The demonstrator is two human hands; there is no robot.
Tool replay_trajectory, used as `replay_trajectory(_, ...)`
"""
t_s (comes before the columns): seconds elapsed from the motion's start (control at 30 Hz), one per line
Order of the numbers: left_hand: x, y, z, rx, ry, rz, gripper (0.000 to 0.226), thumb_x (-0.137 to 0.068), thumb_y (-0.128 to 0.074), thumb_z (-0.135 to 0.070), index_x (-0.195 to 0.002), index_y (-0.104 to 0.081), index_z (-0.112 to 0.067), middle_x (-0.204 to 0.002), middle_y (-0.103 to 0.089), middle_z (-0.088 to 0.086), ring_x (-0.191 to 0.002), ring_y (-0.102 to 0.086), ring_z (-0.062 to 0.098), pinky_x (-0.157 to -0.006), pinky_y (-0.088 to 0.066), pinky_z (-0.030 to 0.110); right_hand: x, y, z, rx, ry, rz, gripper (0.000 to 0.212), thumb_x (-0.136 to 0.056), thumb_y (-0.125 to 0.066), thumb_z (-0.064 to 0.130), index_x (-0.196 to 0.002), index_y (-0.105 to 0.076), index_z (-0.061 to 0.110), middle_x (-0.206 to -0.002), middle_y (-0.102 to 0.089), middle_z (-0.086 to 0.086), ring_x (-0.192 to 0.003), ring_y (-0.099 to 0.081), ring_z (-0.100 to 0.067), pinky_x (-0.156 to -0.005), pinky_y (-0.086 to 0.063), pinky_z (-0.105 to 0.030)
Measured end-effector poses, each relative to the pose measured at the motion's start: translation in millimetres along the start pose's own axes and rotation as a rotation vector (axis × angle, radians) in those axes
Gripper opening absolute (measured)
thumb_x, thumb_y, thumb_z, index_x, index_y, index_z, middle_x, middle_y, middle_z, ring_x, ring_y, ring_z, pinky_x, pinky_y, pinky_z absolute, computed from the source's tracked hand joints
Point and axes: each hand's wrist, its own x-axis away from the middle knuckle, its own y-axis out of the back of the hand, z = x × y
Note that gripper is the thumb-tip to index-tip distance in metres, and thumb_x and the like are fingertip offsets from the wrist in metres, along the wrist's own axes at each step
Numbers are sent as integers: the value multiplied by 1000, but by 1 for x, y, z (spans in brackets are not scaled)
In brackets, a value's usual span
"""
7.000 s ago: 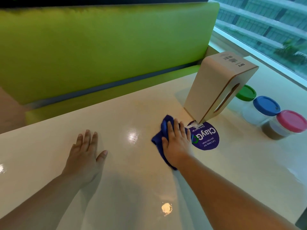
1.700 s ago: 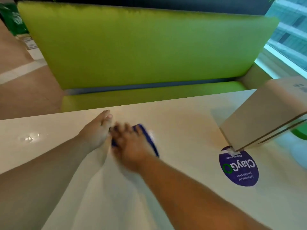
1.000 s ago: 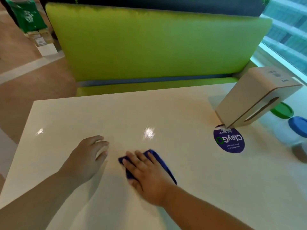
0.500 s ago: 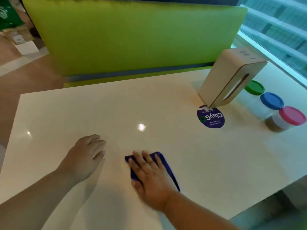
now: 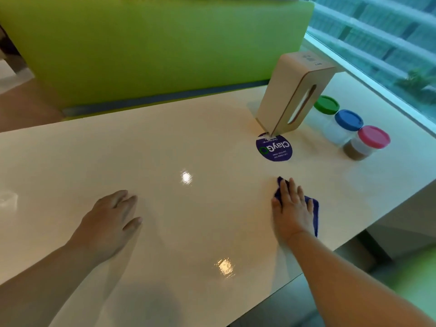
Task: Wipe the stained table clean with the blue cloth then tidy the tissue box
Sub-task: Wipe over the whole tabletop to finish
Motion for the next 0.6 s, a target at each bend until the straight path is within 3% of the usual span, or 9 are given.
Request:
replay_trajectory(0.2,3,-1,-7,-106,9,37,81,-79,-54,-63,-145,-33,-20,-153,-25,1,-137,-25,26,-106,-35,39,85,-15,64,-7,516,106,55,-100,-17,46,-148,9,37,-155,21,16,-142,23,-9,-115,16,-36)
replay_trajectory(0.3,1,1,-12,-160,-3,41,79,-77,-61,-59,-140,-41,-14,-149,-32,7,-132,-31,33,-103,-36,43,104,-16,47,-28,588,115,53,-100,-15,48,-148,6,39,-154,21,20,-140,23,-2,-113,19,-31)
replay_trajectory(0.4,-3,0,-11,-193,-39,15,76,-73,-70,-50,-131,-51,-6,-140,-43,17,-125,-39,40,-103,-35,47,89,-11,6,-49,461,52,54,-100,-17,48,-150,0,39,-154,17,21,-142,18,0,-115,15,-31)
replay_trajectory(0.6,-5,-4,-5,-234,-36,44,78,-74,-64,-57,-132,-48,-8,-141,-41,16,-127,-37,38,-105,-34,46,37,0,-43,-66,-79,-19,56,-101,-22,41,-152,-1,29,-160,8,6,-146,8,-15,-119,2,-41)
